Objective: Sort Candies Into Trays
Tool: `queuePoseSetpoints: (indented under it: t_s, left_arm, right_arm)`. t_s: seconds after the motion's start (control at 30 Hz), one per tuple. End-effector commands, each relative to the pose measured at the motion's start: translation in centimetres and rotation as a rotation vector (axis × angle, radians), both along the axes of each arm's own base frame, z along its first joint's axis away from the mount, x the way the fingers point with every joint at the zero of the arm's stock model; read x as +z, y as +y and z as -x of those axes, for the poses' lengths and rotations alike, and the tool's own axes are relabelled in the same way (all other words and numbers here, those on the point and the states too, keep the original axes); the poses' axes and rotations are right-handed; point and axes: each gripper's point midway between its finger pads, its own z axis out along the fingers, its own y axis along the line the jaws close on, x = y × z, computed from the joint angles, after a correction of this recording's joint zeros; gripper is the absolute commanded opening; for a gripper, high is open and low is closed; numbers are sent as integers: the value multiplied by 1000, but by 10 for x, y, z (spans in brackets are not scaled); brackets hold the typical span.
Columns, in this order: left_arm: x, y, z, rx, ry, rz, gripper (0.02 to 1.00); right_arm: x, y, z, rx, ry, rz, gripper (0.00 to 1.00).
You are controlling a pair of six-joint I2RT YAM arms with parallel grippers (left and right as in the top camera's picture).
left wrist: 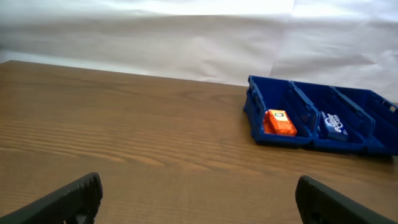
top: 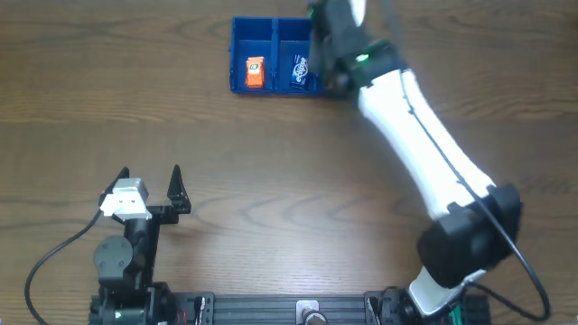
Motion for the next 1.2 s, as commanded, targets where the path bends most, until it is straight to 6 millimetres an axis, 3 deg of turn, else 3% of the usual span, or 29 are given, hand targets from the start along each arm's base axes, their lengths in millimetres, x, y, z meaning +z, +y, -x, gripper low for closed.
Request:
queuePoseSetpoints:
  t_s: [0.03,0.13,0.33,0.47,0.6,0.7,0.77,0.83,0.87,1.2]
  left_arm:
    - [-16,1,1,4,53,5,998]
    - [-16,1,1,4,53,5,998]
    - [-16,1,1,4,53,5,996]
    - [-16,1,1,4,53,5,996]
    - [-16,1,1,4,52,5,998]
    - [-16,1,1,4,52,5,996]
    - [-16,1,1,4,52,5,998]
    - [-16,1,1,4,52,5,996]
    - [-16,1,1,4,53,5,996]
    - [-16,1,1,4,52,5,993]
  right_arm:
    - [-17,-33,-19,-36,9,112,36]
    - [-48,-44,-30,-59,63,132,36]
    - [-112,-38,-37,-32,189,145,36]
    - [-127,-40,-37,-36,216,154,36]
    - [-126,-40,-38,-36,213,153,58]
    - [-127,-40,-38,-36,214,153,220]
    - [-127,-40,-38,-36,214,153,612]
    - [-127,-40,-39,-36,210,152,915]
    - [-126,-40,-40,-36,207,151,998]
    - [-121,-31,-31,-15,219,159,998]
